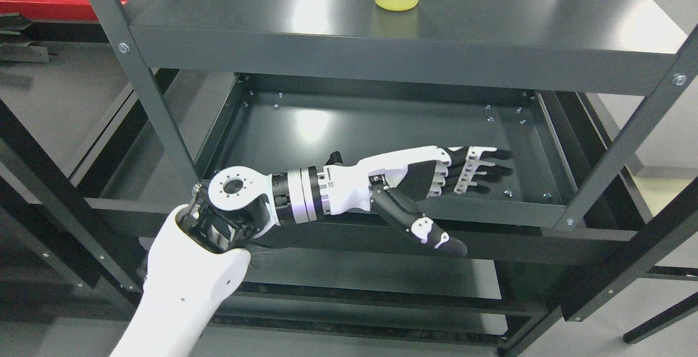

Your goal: Place yellow IKEA cup on middle right shelf

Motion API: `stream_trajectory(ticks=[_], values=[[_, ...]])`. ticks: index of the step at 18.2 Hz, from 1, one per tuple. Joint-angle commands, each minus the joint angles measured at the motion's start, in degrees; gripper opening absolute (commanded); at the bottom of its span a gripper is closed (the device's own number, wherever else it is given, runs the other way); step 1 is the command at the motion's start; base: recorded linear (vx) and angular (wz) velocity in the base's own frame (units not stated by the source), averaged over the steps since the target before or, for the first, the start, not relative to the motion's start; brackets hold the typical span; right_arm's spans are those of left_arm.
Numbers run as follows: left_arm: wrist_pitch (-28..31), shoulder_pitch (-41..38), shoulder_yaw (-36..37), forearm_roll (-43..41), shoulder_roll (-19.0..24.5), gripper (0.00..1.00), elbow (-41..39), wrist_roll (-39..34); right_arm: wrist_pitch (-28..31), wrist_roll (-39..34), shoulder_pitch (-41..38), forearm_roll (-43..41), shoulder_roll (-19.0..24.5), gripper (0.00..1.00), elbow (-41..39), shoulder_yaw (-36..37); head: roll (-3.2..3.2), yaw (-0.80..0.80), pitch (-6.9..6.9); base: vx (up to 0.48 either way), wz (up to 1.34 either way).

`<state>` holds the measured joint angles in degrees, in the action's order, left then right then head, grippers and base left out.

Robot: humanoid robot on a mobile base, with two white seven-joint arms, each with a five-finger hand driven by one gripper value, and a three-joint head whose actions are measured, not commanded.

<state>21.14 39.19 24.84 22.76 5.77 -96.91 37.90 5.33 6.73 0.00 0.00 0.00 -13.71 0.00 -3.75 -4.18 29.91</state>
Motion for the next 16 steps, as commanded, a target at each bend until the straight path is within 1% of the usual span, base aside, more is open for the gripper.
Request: stream_trajectory(ticks=[1, 4, 6, 7, 8, 10, 11, 13, 16], values=[[-9.18, -9.29, -11.62, -16.76, -4.77, 0.99, 10.16, -10.81, 0.03, -0.05, -0.79, -1.40, -1.00, 0.99, 0.00, -0.97, 0.00, 0.00, 0.00, 0.000, 0.00], [-11.02, -12.28, -19.62, -17.66, -4.77, 0.99, 9.98, -14.26, 0.03, -0.05, -0.79, -1.40, -1.00, 0.99, 0.00, -0.97, 0.00, 0.00, 0.00, 0.000, 0.00], [-15.05, -14.22, -22.10, -18.18, -4.77, 0.99, 9.81, -14.26, 0.03, -0.05, -0.79, -1.40, -1.00, 0.99, 0.00, -0.97, 0.00, 0.00, 0.00, 0.000, 0.00], [-17.77, -15.53, -22.63, -20.10, -4.77, 0.99, 9.37, -14.61, 0.03, -0.05, -0.79, -1.40, -1.00, 0.99, 0.00, -0.97, 0.00, 0.00, 0.00, 0.000, 0.00], [-19.62, -17.11, -22.99, -22.82, -4.77, 0.99, 8.06, -16.61, 0.03, -0.05, -0.79, -1.40, -1.00, 0.99, 0.00, -0.97, 0.00, 0.00, 0.00, 0.000, 0.00], [-20.87, -20.45, -22.55, -24.95, -4.77, 0.99, 5.95, -25.46, 0.03, -0.05, -0.79, -1.40, -1.00, 0.99, 0.00, -0.97, 0.00, 0.00, 0.00, 0.000, 0.00], [-21.65, -21.60, -22.12, -25.04, -4.77, 0.99, 5.42, -28.73, 0.03, -0.05, -0.79, -1.40, -1.00, 0.99, 0.00, -1.05, 0.00, 0.00, 0.00, 0.000, 0.00], [-22.45, -25.02, -20.54, -25.04, -4.77, 0.99, 4.89, -29.29, 0.03, -0.05, -0.79, -1.40, -1.00, 0.99, 0.00, -0.97, 0.00, 0.00, 0.00, 0.000, 0.00], [-23.24, -25.74, -20.01, -25.04, -4.77, 0.99, 3.48, -29.03, 0.03, -0.05, -0.79, -1.40, -1.00, 0.99, 0.00, -0.97, 0.00, 0.00, 0.00, 0.000, 0.00]])
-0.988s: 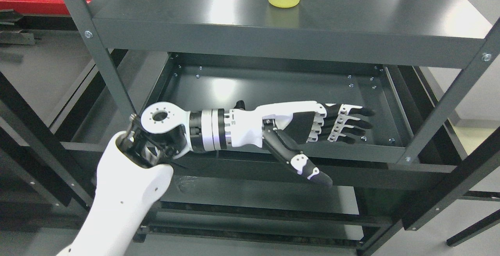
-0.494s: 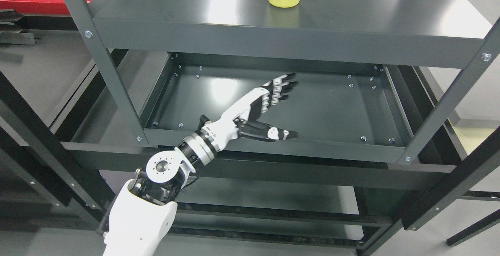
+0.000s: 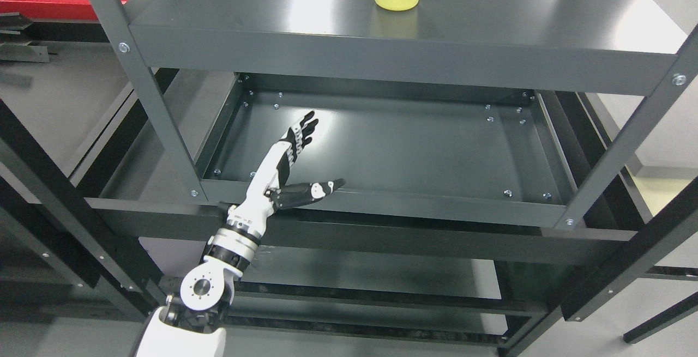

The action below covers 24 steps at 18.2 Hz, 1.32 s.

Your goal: Place yellow IKEA cup on middle right shelf

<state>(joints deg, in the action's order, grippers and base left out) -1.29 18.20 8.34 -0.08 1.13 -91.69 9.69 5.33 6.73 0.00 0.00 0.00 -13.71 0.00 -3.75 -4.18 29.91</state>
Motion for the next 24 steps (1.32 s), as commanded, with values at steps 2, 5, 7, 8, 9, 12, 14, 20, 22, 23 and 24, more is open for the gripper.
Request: stream_trajectory(ticks=[2, 5, 7, 8, 9, 12, 14, 20, 22, 23, 24], values=[[-0.82, -4.76, -2.98, -2.21, -0.13, 0.99, -2.61, -1.25, 0.03, -0.05, -0.79, -1.41, -1.00, 0.99, 0.00, -0.97, 0.00, 0.00, 0.00, 0.000, 0.00], [-0.11, -4.76, -1.66, -2.21, -0.13, 0.99, -6.12, -2.21, 0.03, -0.05, -0.79, -1.41, -1.00, 0.99, 0.00, -0.97, 0.00, 0.00, 0.00, 0.000, 0.00], [1.89, -4.76, -1.04, -2.21, -0.13, 0.99, -7.62, -5.28, 0.03, -0.05, -0.79, -1.41, -1.00, 0.99, 0.00, -0.97, 0.00, 0.00, 0.00, 0.000, 0.00], [2.95, -4.76, -1.04, -2.21, -0.13, 0.99, -8.15, -6.25, 0.03, -0.05, -0.79, -1.41, -1.00, 0.99, 0.00, -0.97, 0.00, 0.00, 0.00, 0.000, 0.00], [3.14, -4.76, -1.04, -2.21, -0.13, 0.99, -8.24, -6.43, 0.03, -0.05, -0.79, -1.41, -1.00, 0.99, 0.00, -0.97, 0.00, 0.00, 0.00, 0.000, 0.00], [2.88, -4.76, -1.13, -2.21, -0.13, 0.99, -8.16, -6.43, 0.03, -0.05, -0.79, -1.41, -1.00, 0.99, 0.00, -0.97, 0.00, 0.00, 0.00, 0.000, 0.00], [2.44, -4.76, -1.30, -2.21, -0.13, 0.99, -8.16, -6.43, 0.03, -0.05, -0.79, -1.41, -1.00, 0.99, 0.00, -0.97, 0.00, 0.00, 0.00, 0.000, 0.00], [1.91, -5.02, -1.57, -2.21, -0.13, 0.99, -8.07, -6.43, 0.03, -0.05, -0.79, -1.41, -1.00, 0.99, 0.00, -0.97, 0.00, 0.00, 0.00, 0.000, 0.00], [1.30, -5.54, -2.18, -2.21, -0.13, 0.99, -8.07, -6.43, 0.03, -0.05, -0.79, -1.41, -1.00, 0.99, 0.00, -0.97, 0.00, 0.00, 0.00, 0.000, 0.00], [1.29, -6.07, -2.36, -2.21, -0.13, 0.99, -8.07, -6.43, 0.03, -0.05, -0.79, -1.41, -1.00, 0.99, 0.00, -0.97, 0.00, 0.00, 0.00, 0.000, 0.00], [1.21, -6.60, -2.45, -2.21, -0.13, 0.99, -8.07, -6.43, 0.03, -0.05, -0.79, -1.41, -1.00, 0.99, 0.00, -0.97, 0.00, 0.00, 0.00, 0.000, 0.00]])
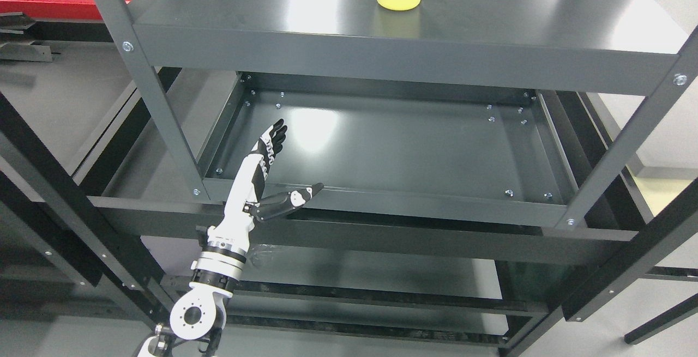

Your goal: Place yellow IKEA cup on middle right shelf

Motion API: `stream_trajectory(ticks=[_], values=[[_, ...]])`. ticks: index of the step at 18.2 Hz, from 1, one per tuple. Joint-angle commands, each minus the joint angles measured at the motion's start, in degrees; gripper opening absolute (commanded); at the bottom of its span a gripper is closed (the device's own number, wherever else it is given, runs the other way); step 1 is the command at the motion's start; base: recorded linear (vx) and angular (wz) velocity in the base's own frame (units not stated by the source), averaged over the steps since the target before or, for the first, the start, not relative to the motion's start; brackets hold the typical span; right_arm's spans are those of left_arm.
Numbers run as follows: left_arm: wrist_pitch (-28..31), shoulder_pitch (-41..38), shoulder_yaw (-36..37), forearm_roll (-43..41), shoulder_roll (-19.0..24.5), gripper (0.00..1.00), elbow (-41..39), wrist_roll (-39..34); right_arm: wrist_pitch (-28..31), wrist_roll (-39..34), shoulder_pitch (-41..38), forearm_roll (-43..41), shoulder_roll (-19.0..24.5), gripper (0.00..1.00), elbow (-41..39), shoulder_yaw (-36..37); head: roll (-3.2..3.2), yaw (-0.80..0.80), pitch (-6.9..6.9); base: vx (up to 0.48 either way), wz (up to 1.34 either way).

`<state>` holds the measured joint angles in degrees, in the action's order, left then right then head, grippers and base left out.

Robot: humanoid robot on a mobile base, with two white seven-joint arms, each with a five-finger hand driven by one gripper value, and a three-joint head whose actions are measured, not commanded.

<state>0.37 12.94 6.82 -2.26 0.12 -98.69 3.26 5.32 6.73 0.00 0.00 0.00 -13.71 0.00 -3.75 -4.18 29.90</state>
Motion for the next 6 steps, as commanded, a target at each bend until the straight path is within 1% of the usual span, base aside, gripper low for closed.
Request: stream_trajectory(ticks=[1, 6], values=[[-0.63, -1.51, -1.28, -0.02, 0.88, 0.99, -1.07, -0.01, 0.04, -0.05, -0.79, -1.41, -1.00, 0.99, 0.00, -0.97, 0.00, 0.00, 0.00, 0.000, 0.00], [-0.98, -1.78, -2.43, -0.02, 0.88, 0.99, -1.16, -0.01, 0.04, -0.05, -0.79, -1.41, -1.00, 0.99, 0.00, -0.97, 0.00, 0.00, 0.00, 0.000, 0.00]])
